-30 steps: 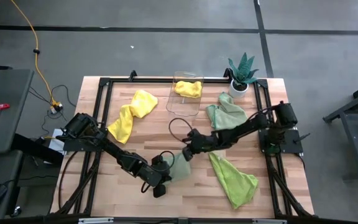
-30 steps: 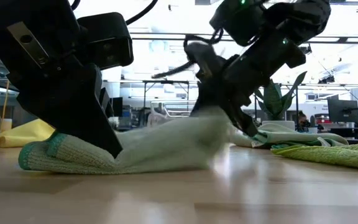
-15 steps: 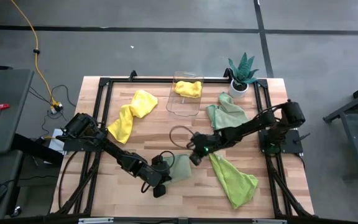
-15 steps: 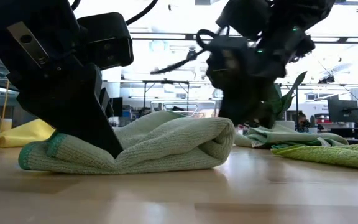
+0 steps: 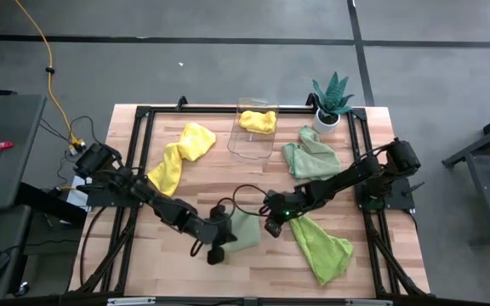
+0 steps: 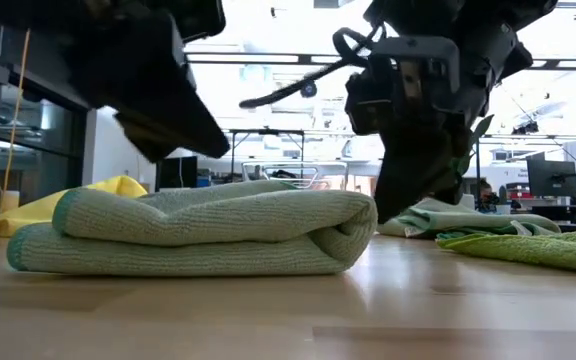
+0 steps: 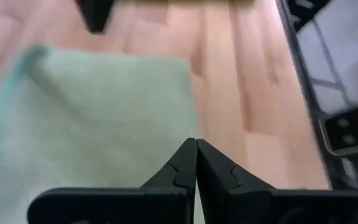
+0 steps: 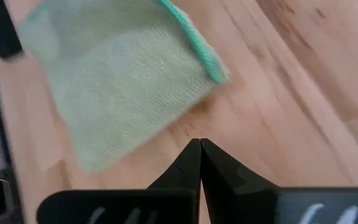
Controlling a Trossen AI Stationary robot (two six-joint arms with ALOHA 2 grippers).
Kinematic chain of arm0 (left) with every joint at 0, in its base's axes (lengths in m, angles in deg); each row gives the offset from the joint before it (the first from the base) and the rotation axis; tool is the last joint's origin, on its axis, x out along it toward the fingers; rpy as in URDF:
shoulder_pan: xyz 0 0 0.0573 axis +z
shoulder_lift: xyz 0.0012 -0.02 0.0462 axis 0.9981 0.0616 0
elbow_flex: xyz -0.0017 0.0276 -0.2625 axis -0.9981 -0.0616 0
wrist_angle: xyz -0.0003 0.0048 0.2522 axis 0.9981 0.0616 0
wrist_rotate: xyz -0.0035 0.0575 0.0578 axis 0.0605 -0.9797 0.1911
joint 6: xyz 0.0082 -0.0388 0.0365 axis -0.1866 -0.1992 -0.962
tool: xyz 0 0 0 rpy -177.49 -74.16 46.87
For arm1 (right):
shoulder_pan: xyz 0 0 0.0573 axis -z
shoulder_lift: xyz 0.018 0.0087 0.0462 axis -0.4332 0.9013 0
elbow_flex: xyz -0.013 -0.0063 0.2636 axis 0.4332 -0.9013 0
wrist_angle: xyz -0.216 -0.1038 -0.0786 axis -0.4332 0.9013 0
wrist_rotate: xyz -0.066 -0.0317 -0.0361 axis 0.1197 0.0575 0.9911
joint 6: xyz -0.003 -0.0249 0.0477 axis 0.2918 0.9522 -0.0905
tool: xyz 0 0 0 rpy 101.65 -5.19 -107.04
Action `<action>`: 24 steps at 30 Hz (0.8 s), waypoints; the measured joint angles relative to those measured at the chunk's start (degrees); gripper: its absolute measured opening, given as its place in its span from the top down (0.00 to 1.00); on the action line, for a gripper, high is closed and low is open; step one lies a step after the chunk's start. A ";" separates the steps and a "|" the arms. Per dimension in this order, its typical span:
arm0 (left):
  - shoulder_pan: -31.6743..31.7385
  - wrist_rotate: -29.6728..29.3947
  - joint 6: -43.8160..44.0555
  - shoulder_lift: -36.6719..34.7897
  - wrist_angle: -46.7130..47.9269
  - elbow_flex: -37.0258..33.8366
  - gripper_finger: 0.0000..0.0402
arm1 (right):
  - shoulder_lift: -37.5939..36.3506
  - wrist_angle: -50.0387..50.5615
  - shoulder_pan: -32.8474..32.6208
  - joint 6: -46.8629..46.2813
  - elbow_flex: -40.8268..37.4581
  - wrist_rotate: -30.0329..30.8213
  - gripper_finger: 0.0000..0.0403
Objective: Fold microfiber towels
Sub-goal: Fold the bottom left blue towel
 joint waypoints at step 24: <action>-0.12 -2.95 -0.22 11.69 -0.53 3.14 1.00 | 5.48 -9.47 0.89 -2.94 -0.04 1.75 1.00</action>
